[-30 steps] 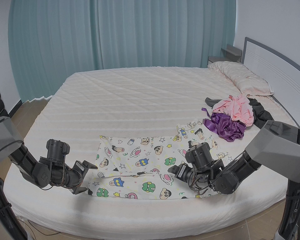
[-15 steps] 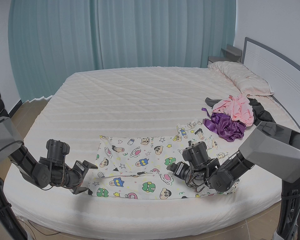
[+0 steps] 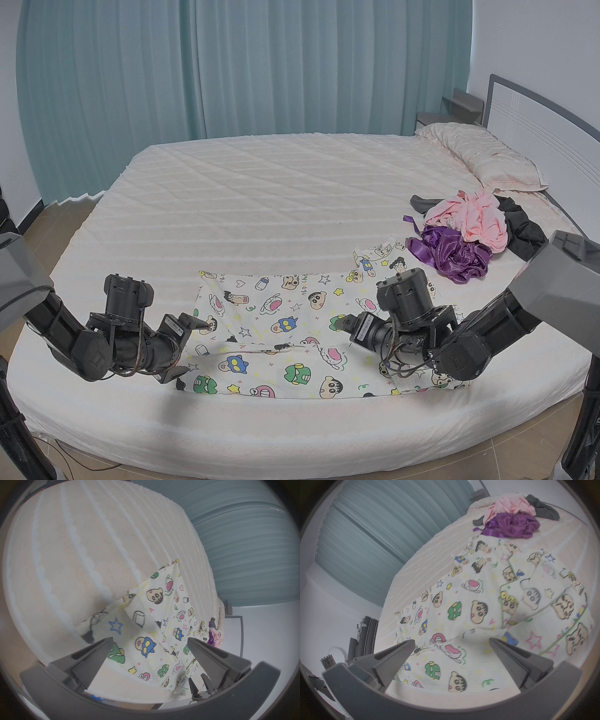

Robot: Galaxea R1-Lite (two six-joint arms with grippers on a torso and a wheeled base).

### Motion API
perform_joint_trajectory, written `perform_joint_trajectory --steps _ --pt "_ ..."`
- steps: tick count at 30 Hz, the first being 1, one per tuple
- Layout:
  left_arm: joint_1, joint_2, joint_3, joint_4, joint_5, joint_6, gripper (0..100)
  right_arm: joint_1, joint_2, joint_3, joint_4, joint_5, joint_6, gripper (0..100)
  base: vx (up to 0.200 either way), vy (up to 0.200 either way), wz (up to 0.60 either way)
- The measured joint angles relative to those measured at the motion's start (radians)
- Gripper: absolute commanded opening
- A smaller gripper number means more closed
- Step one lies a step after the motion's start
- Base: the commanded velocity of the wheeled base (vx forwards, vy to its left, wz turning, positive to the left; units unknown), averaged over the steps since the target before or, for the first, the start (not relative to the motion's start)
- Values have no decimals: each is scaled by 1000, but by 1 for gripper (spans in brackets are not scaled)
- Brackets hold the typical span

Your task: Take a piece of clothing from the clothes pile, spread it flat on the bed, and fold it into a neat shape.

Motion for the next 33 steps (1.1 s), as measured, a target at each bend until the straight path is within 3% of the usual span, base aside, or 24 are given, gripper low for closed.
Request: perform_joint_trajectory --steps 4,10,23,27,33 --pt "-54 23 -13 -36 74 -5 100 -51 -34 56 -1 -24 -10 100 0 0 0" --pt "-105 64 -40 -47 108 -7 100 -122 -79 151 -32 -65 -12 100 0 0 0" --pt "-129 132 -109 -44 179 -4 100 -220 -159 529 -532 -64 -40 100 0 0 0" --pt "-130 178 -154 -43 230 1 100 -235 -167 591 -581 -62 -45 100 0 0 0" --pt "-126 229 -212 -34 242 4 100 -249 -169 611 -589 -61 -46 100 0 0 0"
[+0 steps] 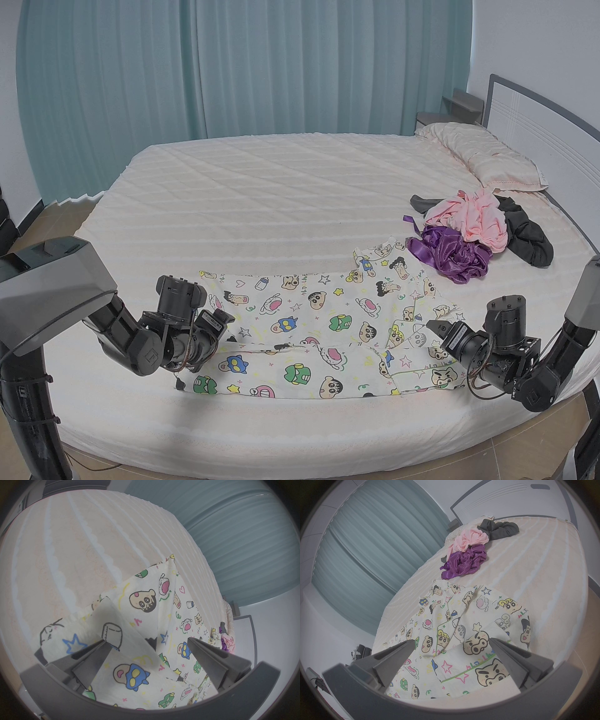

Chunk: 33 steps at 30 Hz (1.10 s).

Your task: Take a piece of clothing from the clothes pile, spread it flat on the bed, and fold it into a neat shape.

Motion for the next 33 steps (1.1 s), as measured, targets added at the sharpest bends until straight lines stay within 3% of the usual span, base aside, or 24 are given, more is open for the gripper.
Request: perform_joint_trajectory --steps 12,24,28,33 --pt "57 16 -188 180 3 6 100 -5 0 6 -3 0 4 100 0 0 0" --pt "152 40 -264 201 -7 90 100 -5 7 15 -5 1 6 100 0 0 0" --pt "177 39 -255 220 -37 164 100 -5 9 16 -5 2 6 100 0 0 0" --pt "212 18 -210 244 -128 360 100 -5 10 17 -5 4 6 100 0 0 0"
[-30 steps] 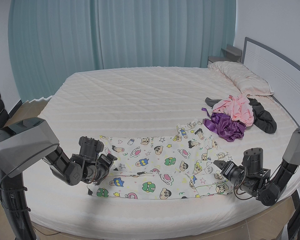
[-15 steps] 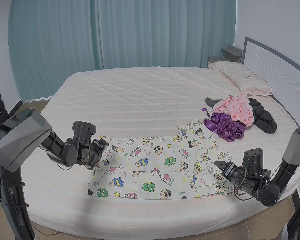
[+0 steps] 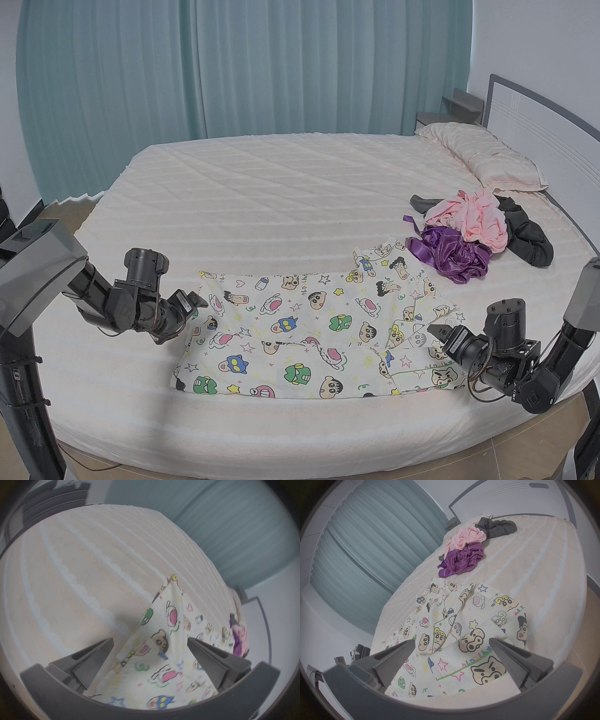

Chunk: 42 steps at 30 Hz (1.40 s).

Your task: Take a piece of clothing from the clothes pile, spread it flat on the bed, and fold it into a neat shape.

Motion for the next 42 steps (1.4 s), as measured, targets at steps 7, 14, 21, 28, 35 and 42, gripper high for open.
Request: perform_joint_trajectory --steps 7,14,21,28,35,42 --pt "57 -37 97 5 -120 333 100 0 0 4 0 6 -1 100 0 0 0" --pt "107 -64 208 6 -311 593 100 0 0 11 -14 17 -2 100 0 0 0" --pt "127 -89 280 2 -420 639 100 1 1 20 -26 22 -4 100 0 0 0" --pt "129 -96 292 2 -427 639 100 1 0 21 -26 22 -5 100 0 0 0" --pt "125 -95 307 2 -426 640 0 1 0 21 -26 22 -5 100 0 0 0" --pt "129 -93 346 8 -412 705 0 1 0 21 -26 22 -4 100 0 0 0"
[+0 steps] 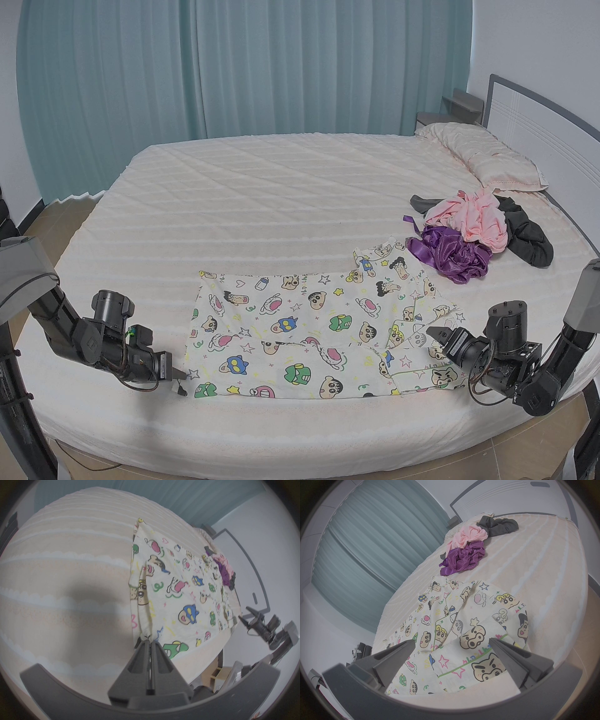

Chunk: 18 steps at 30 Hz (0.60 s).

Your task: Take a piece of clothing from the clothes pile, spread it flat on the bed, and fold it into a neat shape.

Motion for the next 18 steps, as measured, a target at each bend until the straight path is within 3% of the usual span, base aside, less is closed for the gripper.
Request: perform_joint_trajectory --steps 4,18 --pt "17 -3 39 2 22 53 0 -1 0 0 0 1 0 100 0 0 0" --pt "44 -50 104 6 38 64 0 -24 0 -1 0 21 -1 100 0 0 0"
